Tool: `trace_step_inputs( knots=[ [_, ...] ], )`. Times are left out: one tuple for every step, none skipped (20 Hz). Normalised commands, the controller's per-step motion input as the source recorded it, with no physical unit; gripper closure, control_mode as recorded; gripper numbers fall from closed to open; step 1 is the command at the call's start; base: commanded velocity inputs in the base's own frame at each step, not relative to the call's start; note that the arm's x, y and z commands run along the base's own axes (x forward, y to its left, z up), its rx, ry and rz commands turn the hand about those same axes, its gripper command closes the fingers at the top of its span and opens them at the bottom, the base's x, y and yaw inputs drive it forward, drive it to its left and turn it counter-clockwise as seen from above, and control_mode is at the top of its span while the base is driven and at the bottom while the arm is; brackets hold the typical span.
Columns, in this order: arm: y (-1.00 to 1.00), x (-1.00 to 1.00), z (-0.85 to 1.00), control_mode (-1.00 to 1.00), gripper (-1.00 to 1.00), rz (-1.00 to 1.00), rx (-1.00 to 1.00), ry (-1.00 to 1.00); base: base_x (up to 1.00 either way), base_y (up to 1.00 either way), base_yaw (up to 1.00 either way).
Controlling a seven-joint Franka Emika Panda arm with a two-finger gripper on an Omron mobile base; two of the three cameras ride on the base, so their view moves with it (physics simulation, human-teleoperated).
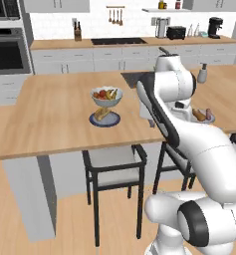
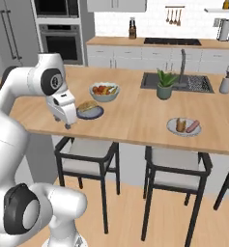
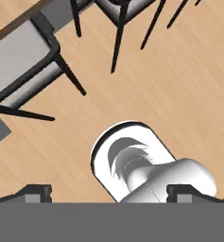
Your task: Place one bun and one sausage from the bowl on each plate.
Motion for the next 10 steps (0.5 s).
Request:
trace_step_inputs(
  knots=[
    [0.0,0.0,0.0,1.0,-1.0,0.0,0.0,0.0,-1.0,-1.0,-0.12],
    [0.0,0.0,0.0,1.0,-1.0,0.0,0.0,0.0,-0.86,-1.0,-0.11],
    [0.0,0.0,0.0,1.0,-1.0,0.0,0.0,0.0,-0.78,-1.0,-0.1],
    [0.0,0.0,0.0,1.0,-1.0,0.0,0.0,0.0,-0.65,-1.0,-0.1],
    [0.0,0.0,0.0,1.0,-1.0,0.0,0.0,0.0,-0.54,-1.0,-0.1],
    [0.0,0.0,0.0,1.0,-1.0,0.0,0.0,0.0,-0.48,-1.0,-0.1],
    [0.0,0.0,0.0,1.0,-1.0,0.0,0.0,0.0,-0.46,-1.0,-0.09],
    [0.0,0.0,0.0,1.0,-1.0,0.0,0.0,0.0,-0.41,-1.0,-0.09],
    [0.0,0.0,0.0,1.0,-1.0,0.0,0.0,0.0,-0.32,-1.0,-0.08],
    [0.0,0.0,0.0,1.0,-1.0,0.0,0.0,0.0,-0.17,-1.0,-0.08]
  ],
)
